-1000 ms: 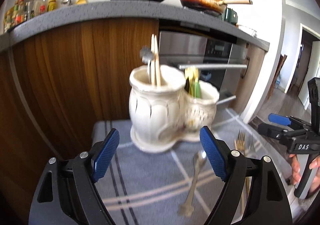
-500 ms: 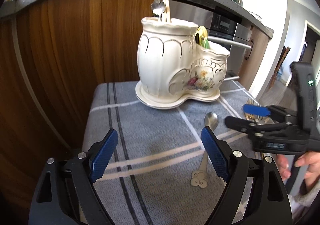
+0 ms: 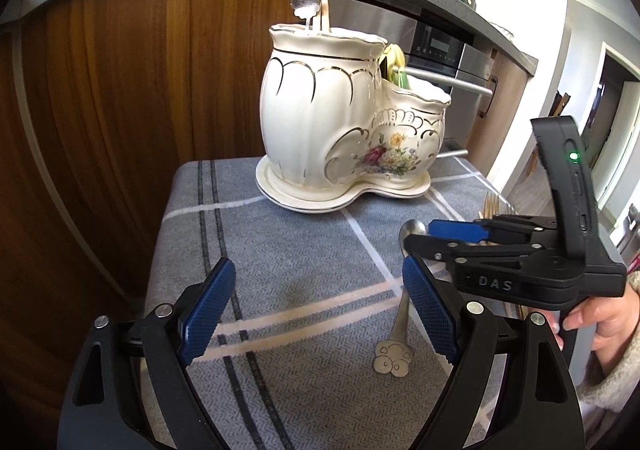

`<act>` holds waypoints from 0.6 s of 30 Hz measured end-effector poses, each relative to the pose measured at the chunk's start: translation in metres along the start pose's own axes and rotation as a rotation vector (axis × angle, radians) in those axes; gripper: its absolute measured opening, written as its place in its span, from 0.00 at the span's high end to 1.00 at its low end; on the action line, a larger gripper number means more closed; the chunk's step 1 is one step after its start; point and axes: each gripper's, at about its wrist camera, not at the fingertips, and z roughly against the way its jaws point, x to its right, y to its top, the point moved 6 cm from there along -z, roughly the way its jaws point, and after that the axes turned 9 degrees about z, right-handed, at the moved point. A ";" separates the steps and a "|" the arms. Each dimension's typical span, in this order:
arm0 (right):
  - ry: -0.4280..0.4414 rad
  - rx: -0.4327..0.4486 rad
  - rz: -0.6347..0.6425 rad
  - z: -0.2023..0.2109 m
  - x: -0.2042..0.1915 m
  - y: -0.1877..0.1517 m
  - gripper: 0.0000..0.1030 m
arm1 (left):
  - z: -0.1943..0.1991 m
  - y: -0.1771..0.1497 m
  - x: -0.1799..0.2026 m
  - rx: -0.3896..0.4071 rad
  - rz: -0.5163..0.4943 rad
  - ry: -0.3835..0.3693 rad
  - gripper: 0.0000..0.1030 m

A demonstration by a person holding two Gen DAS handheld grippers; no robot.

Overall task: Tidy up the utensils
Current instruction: 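Lower the right gripper onto the silver spoon and close on it, then grasp the gold fork with the left gripper while the right lifts the silver spoon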

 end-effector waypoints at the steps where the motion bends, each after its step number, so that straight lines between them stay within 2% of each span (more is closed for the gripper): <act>1: 0.002 0.003 -0.004 -0.001 0.000 0.002 0.63 | 0.000 0.000 0.000 -0.001 0.001 -0.003 0.17; 7: 0.014 0.002 -0.008 -0.007 0.000 0.007 0.68 | 0.000 -0.001 0.000 -0.005 0.004 -0.005 0.17; 11: 0.000 -0.005 0.004 -0.007 -0.001 0.007 0.88 | 0.000 -0.001 -0.002 -0.005 0.009 -0.002 0.17; 18: 0.007 0.070 -0.017 0.013 -0.001 0.009 0.95 | 0.000 -0.001 -0.004 0.000 0.006 0.011 0.17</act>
